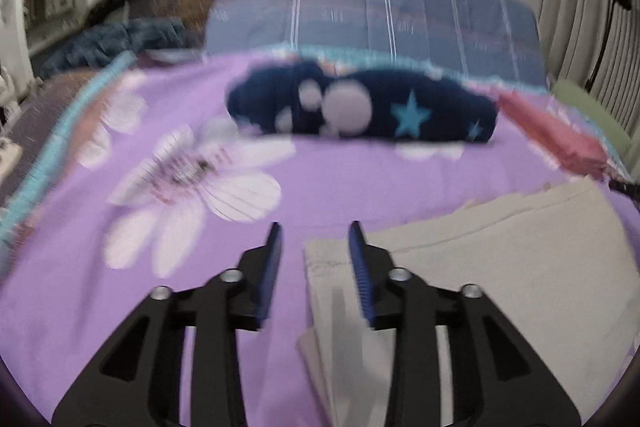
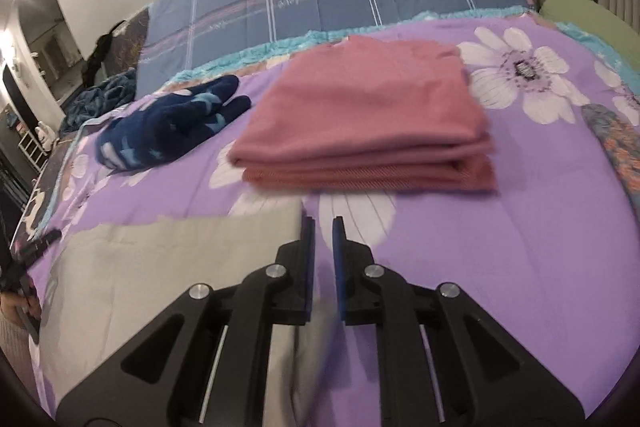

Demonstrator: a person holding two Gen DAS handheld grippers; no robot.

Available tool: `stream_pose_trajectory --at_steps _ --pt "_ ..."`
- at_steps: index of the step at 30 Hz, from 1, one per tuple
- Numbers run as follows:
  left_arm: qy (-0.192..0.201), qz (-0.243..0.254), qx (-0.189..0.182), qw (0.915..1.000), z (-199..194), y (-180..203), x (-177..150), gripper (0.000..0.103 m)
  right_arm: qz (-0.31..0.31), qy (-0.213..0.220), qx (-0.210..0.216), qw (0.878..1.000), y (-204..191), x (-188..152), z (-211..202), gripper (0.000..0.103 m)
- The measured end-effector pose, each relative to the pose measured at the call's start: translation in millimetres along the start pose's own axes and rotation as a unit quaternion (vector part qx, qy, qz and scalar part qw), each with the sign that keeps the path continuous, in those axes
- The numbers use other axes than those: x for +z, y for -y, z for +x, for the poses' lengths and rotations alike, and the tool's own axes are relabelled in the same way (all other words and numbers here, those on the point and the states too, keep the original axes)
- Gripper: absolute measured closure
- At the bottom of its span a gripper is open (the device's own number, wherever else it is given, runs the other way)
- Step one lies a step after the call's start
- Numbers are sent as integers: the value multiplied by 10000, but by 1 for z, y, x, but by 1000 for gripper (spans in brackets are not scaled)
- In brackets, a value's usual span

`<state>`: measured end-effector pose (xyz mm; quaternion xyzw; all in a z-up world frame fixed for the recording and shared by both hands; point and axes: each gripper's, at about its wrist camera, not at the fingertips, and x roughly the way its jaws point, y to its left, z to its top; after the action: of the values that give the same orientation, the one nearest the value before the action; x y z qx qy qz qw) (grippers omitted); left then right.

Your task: Fold small clothes

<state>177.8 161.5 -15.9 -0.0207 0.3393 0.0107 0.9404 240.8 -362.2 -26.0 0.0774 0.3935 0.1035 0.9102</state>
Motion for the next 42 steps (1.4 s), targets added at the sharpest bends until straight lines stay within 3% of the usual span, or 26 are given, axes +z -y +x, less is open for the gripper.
stream_pose_trajectory --at_steps 4,8,10,12,14,18,22,25,27,29,30,31,32,33,35,38,42 --pt "454 345 -275 9980 -71 22 -11 51 78 78 47 9999 15 -38 -53 86" --pt "100 458 -902 9948 -93 65 -37 50 395 -149 46 9991 31 -86 -86 85" --pt "-202 720 -1350 9880 -97 106 -56 50 581 -221 153 9980 38 -111 -101 85" --pt "-353 1163 -1651 9788 -100 148 -73 50 635 -236 222 9975 41 -131 -116 87" --pt "-521 1721 -2014 9629 -104 204 -92 50 661 -206 232 9973 44 -146 -130 87" --pt "-787 2326 -2594 9340 -108 297 -118 50 845 -147 268 9960 58 -159 -148 87" --pt "-792 2887 -2940 9077 -119 367 -142 44 963 -38 290 9949 74 -168 -164 87" --pt "-698 3325 -2745 8996 -118 402 -158 44 971 18 342 9947 83 -171 -172 87" --pt "-738 3386 -2681 8989 -110 414 -160 44 957 19 423 9945 86 -171 -174 86" --pt "-759 3204 -2600 9077 -103 419 -156 47 890 -5 510 9947 86 -168 -172 84" --pt "-806 3072 -2579 9125 -98 416 -151 54 845 -14 550 9949 86 -167 -172 83" --pt "-937 2829 -2626 9177 -91 410 -145 81 783 -28 598 9951 85 -164 -170 82" --pt "-1089 2680 -2747 9170 -87 409 -141 99 740 -35 624 9953 85 -161 -168 81" --pt "-1265 2446 -2917 9160 -81 403 -134 99 672 -48 661 9955 83 -156 -165 80" --pt "-1337 1943 -3071 9220 -80 386 -124 99 566 -77 722 9957 80 -145 -158 80" --pt "-1181 1606 -2927 9352 -85 361 -114 100 330 -152 815 9960 71 -126 -142 80" --pt "-1188 1347 -2898 9401 -86 347 -111 100 84 -401 1083 9933 51 -100 -107 78"
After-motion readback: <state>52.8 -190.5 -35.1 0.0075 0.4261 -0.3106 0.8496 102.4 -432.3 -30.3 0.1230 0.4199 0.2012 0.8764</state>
